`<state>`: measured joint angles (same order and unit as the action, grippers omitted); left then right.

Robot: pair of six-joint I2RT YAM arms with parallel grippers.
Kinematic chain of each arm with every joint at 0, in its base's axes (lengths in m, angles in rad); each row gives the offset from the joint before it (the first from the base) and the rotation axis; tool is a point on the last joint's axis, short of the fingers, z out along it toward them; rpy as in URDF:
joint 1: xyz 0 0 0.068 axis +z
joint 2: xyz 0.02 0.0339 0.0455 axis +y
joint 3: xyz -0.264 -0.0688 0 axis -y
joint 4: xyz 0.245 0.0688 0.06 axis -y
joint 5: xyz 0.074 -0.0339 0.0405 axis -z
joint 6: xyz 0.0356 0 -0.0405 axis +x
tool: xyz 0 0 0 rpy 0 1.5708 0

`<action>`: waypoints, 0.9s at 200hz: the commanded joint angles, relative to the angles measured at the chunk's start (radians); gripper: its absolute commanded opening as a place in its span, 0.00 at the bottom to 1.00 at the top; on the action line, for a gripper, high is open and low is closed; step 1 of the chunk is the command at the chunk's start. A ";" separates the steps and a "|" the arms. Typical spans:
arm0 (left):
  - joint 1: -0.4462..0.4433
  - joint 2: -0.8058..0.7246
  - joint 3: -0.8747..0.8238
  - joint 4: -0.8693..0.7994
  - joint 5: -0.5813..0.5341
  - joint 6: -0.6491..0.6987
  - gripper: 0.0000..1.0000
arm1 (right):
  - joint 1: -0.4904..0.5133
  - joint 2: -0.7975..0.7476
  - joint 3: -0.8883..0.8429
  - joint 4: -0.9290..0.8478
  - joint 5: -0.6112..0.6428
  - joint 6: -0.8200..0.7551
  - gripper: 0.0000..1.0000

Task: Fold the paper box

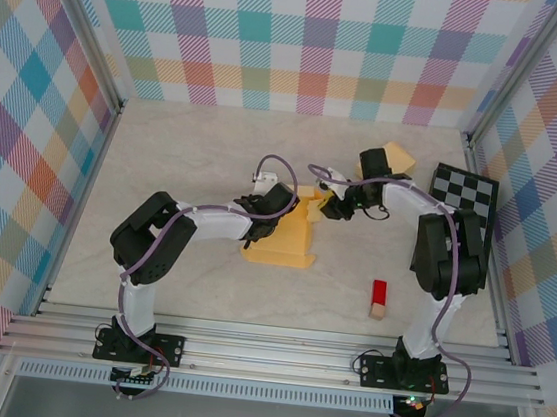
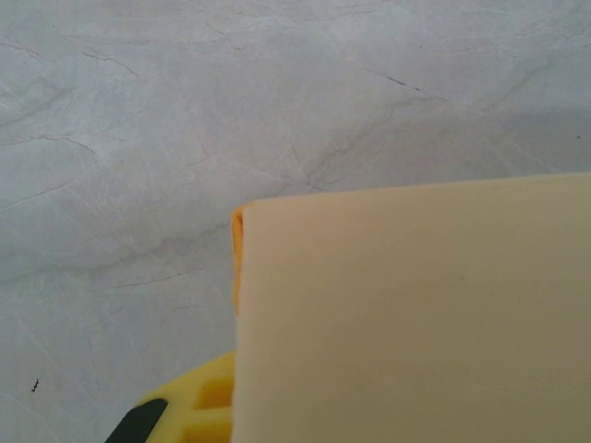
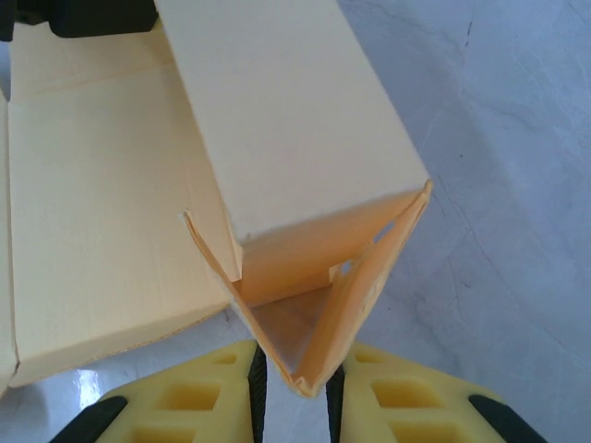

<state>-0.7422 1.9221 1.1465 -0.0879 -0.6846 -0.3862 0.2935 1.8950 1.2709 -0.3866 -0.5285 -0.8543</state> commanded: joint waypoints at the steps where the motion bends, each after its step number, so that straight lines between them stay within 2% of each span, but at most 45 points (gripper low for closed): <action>1: -0.008 0.015 -0.016 -0.113 -0.012 0.014 0.00 | 0.049 -0.035 -0.057 0.075 -0.001 0.136 0.26; 32: -0.010 0.015 -0.011 -0.117 -0.014 0.009 0.00 | 0.077 -0.046 -0.059 0.095 0.108 0.227 0.26; 53: -0.013 0.015 -0.004 -0.131 -0.020 -0.003 0.00 | 0.102 -0.075 -0.064 0.128 0.193 0.357 0.29; 77: -0.017 0.017 0.010 -0.150 -0.020 -0.020 0.00 | 0.121 -0.097 -0.080 0.182 0.221 0.508 0.29; 124: -0.020 0.012 0.053 -0.267 0.006 -0.132 0.00 | 0.173 -0.102 -0.120 0.284 0.262 0.661 0.29; 180: -0.019 -0.001 0.065 -0.306 0.061 -0.225 0.00 | 0.220 -0.116 -0.158 0.369 0.319 0.837 0.29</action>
<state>-0.7456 1.9217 1.2087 -0.2886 -0.6891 -0.5838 0.4950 1.8091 1.1378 -0.1051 -0.1898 -0.1490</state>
